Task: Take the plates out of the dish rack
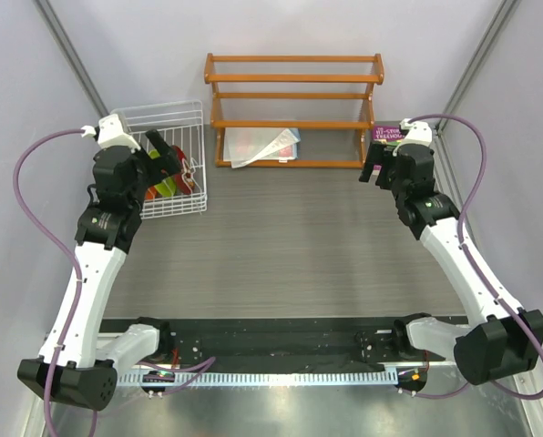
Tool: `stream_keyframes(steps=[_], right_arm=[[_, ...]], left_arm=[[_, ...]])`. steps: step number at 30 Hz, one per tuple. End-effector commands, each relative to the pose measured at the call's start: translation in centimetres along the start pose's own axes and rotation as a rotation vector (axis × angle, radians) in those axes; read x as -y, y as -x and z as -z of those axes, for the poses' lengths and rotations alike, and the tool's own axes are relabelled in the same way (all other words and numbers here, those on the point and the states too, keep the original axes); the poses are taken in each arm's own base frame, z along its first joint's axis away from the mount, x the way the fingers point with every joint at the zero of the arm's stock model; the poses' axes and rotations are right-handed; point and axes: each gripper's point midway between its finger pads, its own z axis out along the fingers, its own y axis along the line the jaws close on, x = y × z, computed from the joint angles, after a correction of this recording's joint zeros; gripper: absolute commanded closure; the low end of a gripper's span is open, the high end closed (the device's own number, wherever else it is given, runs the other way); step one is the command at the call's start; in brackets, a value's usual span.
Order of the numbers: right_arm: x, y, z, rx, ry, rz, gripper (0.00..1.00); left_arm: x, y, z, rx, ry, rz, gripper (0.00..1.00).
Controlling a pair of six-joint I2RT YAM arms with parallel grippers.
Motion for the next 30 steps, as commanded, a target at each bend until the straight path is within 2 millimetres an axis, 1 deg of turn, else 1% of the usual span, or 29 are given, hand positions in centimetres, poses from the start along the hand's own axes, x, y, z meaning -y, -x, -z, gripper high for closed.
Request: stream_keyframes(steps=[1,3,6,7,10,11,13,14,16,18,19,20,21,23,25,27,28,29,30], right_arm=[[0.1,1.6,-0.1,0.032,-0.015,0.021,0.00],[0.2,1.5,-0.3,0.027,-0.023,0.026,0.00],[0.3,1.1,-0.5,0.016,-0.027,0.035,0.00],[0.4,0.7,-0.6,0.006,-0.030,0.049,0.00],[0.7,0.4,-0.8,-0.002,-0.045,0.063,0.00],[0.6,0.2,-1.0,-0.010,-0.040,0.065,0.00],[0.4,0.0,-1.2,-0.017,-0.030,0.066,0.00],[0.3,-0.1,-1.3,-0.021,-0.026,0.066,0.00],[0.2,-0.1,-1.7,-0.026,-0.029,0.066,0.00],[0.1,-0.4,-2.1,-0.038,-0.030,0.071,0.00],[0.0,-0.2,-2.2,-0.037,-0.030,0.072,0.00],[0.0,-0.4,-2.4,-0.043,-0.028,0.073,0.00],[-0.1,-0.7,-2.7,-0.053,-0.024,0.076,0.00],[-0.3,-0.8,-3.0,-0.060,-0.017,0.080,0.02],[-0.6,-1.1,-3.4,-0.073,-0.007,0.086,0.04],[-0.7,-1.2,-3.7,-0.081,-0.005,0.088,0.06],[-0.8,-1.4,-4.0,-0.087,-0.004,0.089,0.07],[-0.8,-1.4,-4.2,-0.091,-0.007,0.092,0.07],[-0.8,-1.4,-4.3,-0.089,-0.009,0.090,0.07]], left_arm=[[1.5,1.4,0.1,0.051,-0.081,-0.020,0.01],[1.1,1.3,-0.3,0.052,-0.051,-0.002,0.01],[0.9,0.3,-1.7,0.012,-0.028,-0.010,0.01],[1.0,-0.1,-2.6,-0.007,-0.020,-0.012,0.01],[0.8,-1.1,-4.3,-0.048,0.013,-0.011,0.00],[0.6,-2.1,-5.3,-0.075,0.030,-0.013,0.01],[0.3,-3.0,-6.6,-0.088,0.052,-0.014,0.02],[-0.1,-4.1,-7.6,-0.113,0.071,-0.021,0.03],[-0.6,-4.4,-8.6,-0.105,0.104,-0.026,0.08],[-1.2,-5.4,-9.7,-0.115,0.138,-0.038,0.09],[-1.5,-5.2,-10.2,-0.094,0.157,-0.041,0.09],[-1.7,-5.3,-10.6,-0.093,0.160,-0.041,0.09],[-1.7,-5.6,-11.1,-0.104,0.159,-0.046,0.11],[-2.0,-5.4,-11.8,-0.100,0.170,-0.038,0.13],[-2.6,-5.8,-12.8,-0.108,0.192,-0.028,0.16],[-2.9,-6.3,-13.5,-0.117,0.203,-0.019,0.24],[-3.5,-6.9,-14.1,-0.129,0.218,-0.007,0.25],[-3.5,-7.2,-14.5,-0.136,0.216,-0.002,0.25],[-3.6,-7.4,-14.8,-0.139,0.216,0.004,0.22]])
